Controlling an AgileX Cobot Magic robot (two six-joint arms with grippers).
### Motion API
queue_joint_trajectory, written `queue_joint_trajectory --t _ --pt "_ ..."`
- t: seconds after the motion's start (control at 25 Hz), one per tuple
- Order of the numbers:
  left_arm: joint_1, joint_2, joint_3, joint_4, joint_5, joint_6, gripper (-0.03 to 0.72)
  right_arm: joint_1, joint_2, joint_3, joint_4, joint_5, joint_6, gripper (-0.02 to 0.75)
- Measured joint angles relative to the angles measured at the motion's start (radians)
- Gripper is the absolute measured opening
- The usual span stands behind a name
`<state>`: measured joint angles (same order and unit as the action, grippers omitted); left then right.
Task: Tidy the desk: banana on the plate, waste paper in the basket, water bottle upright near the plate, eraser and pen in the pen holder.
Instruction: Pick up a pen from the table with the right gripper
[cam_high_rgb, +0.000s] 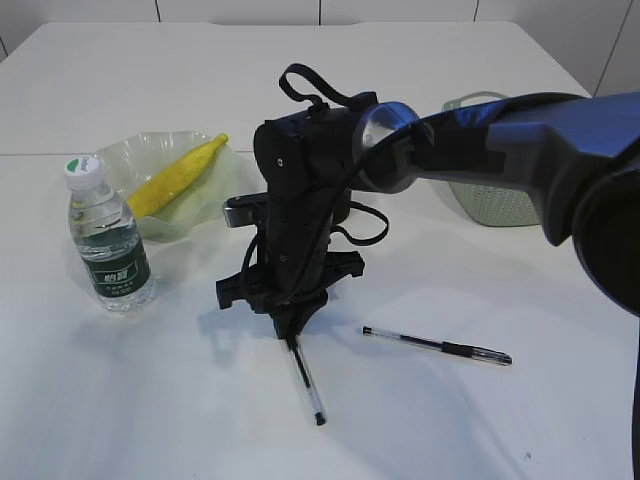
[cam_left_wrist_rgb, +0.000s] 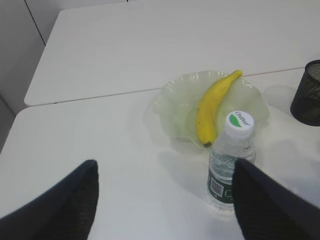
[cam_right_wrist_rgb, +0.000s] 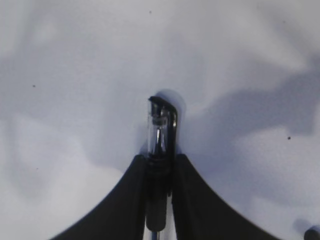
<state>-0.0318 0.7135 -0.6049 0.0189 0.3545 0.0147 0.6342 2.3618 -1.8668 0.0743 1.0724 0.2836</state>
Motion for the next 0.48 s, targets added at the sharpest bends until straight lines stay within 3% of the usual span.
queue_joint_trajectory --t 0.48 --pt "0.0 0.0 0.0 0.0 0.0 0.0 0.591 0.0 0.0 -0.001 0.0 -0.006 0.0 0.087"
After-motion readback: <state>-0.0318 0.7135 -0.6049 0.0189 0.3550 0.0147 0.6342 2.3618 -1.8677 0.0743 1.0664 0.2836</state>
